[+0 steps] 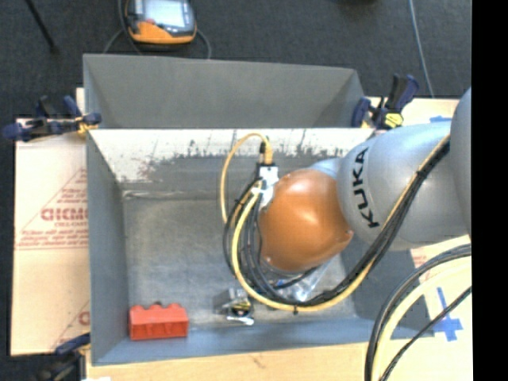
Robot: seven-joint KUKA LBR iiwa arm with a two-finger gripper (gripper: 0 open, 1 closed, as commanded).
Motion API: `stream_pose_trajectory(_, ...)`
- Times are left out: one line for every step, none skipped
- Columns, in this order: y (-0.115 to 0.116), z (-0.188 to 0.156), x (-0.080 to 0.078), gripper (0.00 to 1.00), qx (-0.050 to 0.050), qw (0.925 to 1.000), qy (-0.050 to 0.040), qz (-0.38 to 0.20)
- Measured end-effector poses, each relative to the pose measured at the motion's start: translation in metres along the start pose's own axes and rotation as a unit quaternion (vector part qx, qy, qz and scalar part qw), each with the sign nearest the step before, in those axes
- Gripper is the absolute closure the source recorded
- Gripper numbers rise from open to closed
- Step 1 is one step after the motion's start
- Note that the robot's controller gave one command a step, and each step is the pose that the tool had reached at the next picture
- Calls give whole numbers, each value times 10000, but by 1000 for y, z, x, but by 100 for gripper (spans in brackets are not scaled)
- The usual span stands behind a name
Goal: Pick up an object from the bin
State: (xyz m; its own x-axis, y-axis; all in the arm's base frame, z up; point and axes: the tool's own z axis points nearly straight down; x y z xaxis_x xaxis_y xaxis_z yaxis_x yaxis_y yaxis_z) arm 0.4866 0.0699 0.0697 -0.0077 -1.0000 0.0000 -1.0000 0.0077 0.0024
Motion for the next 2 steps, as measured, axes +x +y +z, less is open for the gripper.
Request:
stream_pose_trajectory(0, 0, 0, 100, -3, 10000, -5, 23)
stream_pose_trajectory(-25, -157, 26, 100, 50, 9910, 0, -1338)
